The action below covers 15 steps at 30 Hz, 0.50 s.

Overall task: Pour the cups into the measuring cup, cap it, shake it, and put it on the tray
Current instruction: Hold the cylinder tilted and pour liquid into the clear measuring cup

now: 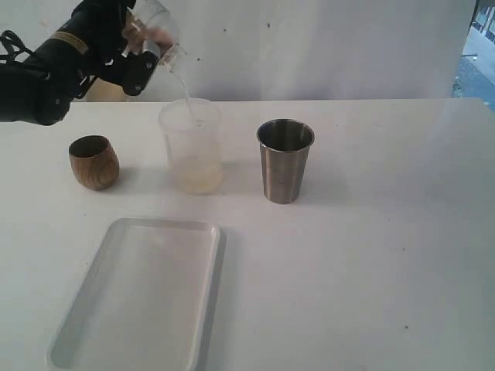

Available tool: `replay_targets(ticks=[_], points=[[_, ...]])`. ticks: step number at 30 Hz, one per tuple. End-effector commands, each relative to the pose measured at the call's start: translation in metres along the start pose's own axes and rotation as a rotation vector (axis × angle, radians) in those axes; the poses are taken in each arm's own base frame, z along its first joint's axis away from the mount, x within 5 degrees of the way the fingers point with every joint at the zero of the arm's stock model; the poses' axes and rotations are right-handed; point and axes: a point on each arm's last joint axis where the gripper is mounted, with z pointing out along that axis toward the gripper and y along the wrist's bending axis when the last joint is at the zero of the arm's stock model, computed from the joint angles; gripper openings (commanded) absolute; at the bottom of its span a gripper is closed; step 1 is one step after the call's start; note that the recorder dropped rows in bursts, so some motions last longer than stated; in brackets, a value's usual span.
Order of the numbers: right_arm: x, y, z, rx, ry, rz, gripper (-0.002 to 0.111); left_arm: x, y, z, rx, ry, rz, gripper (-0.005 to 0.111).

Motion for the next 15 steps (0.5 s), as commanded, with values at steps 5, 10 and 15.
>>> replay_targets(ticks=[5, 10, 15], points=[[0.000, 0.000, 0.000, 0.004, -0.007, 0.001, 0.000, 0.004, 0.021, 0.000, -0.112, 0.028, 0.015, 0.000], [0.000, 0.000, 0.000, 0.004, -0.007, 0.001, 0.000, -0.002, 0.027, -0.001, -0.144, 0.020, 0.018, 0.000], [0.000, 0.000, 0.000, 0.004, -0.007, 0.001, 0.000, -0.003, 0.028, -0.001, -0.153, 0.016, 0.023, 0.000]])
